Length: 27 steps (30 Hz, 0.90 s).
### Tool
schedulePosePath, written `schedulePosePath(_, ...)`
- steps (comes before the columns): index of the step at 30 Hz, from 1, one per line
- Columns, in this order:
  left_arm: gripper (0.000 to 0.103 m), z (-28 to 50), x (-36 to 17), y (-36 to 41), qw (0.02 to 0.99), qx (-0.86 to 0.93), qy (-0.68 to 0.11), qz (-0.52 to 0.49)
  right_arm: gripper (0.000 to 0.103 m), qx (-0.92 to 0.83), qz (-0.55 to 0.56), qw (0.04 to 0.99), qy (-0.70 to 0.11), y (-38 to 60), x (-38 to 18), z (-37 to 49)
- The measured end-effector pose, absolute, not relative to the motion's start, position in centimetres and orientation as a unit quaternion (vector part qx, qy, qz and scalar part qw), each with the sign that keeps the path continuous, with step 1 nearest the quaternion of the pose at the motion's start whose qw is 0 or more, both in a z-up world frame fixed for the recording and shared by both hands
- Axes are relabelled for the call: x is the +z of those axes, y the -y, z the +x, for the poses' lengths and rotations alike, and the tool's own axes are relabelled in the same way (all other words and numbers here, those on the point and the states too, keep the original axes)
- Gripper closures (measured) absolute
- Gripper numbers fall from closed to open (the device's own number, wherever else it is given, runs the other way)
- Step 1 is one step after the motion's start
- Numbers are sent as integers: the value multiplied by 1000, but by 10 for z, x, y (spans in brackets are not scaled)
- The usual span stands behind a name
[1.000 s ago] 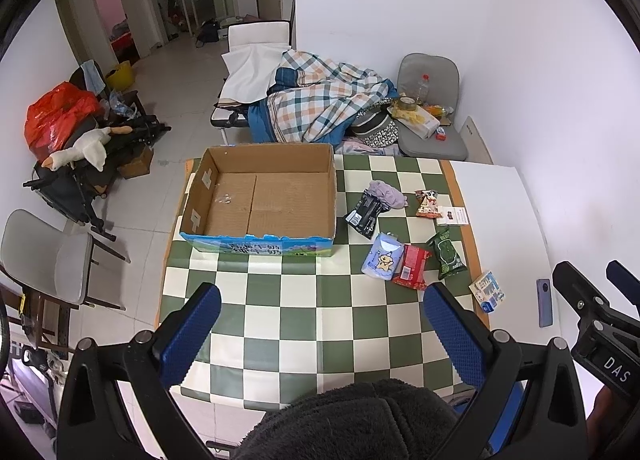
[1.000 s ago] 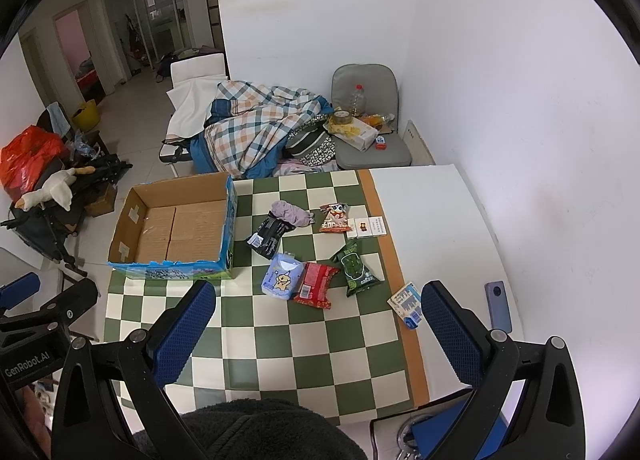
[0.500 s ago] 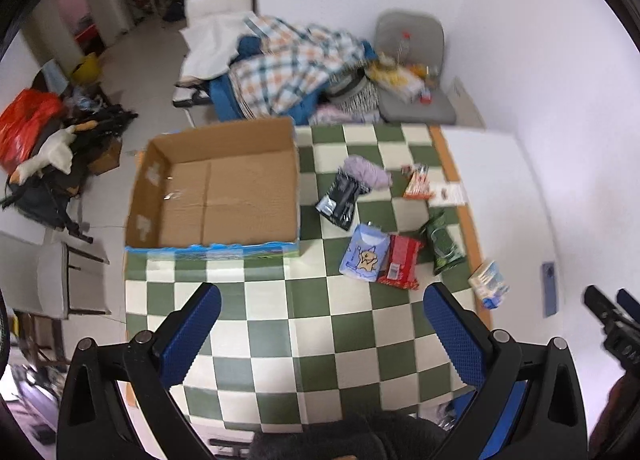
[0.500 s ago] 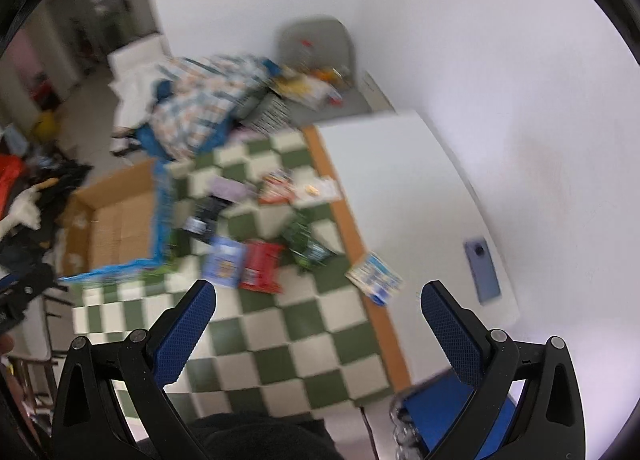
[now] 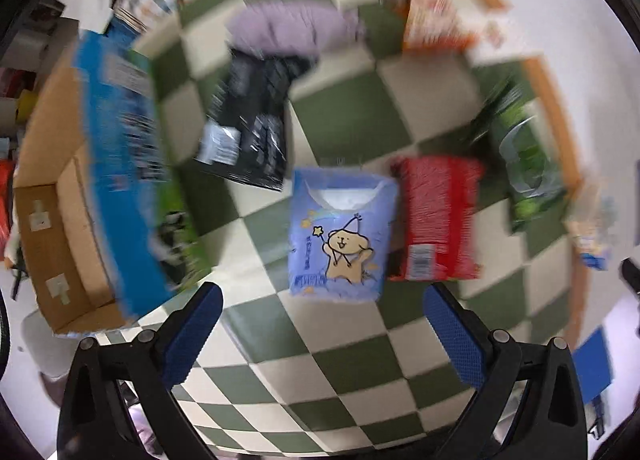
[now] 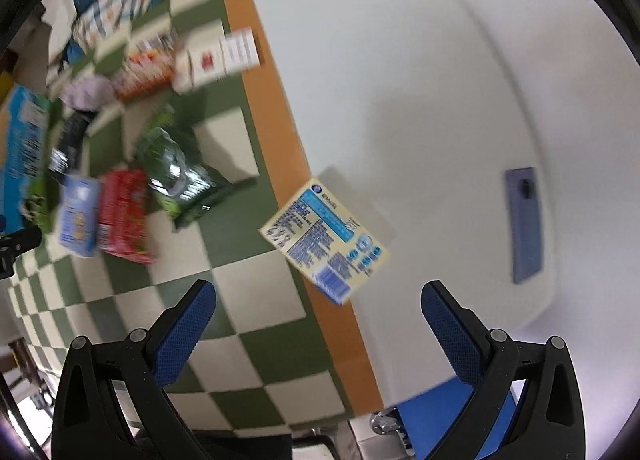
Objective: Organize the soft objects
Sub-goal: 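Grasp the blue cartoon tissue pack with left tool while right grasps yellow milk pack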
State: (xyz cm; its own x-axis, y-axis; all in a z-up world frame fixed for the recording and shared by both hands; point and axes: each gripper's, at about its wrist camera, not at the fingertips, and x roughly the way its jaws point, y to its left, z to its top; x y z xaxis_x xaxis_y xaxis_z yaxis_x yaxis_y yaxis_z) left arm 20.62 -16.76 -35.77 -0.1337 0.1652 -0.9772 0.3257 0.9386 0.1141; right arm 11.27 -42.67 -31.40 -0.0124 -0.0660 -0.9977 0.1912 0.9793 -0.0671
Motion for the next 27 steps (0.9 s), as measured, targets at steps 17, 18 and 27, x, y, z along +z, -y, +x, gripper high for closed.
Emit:
schedulePosePath(17, 37, 201, -431, 132, 609, -44, -784, 112, 26, -41, 72, 625, -777, 448, -440, 121)
schedulePosePath(18, 37, 201, -429, 130, 610, -43, -783, 115, 27, -35, 91, 622, -777, 450, -442, 119)
schedulePosePath(27, 53, 199, -413, 133, 627, -46, -769, 113, 33, -65, 126, 624, -768, 462, -457, 95)
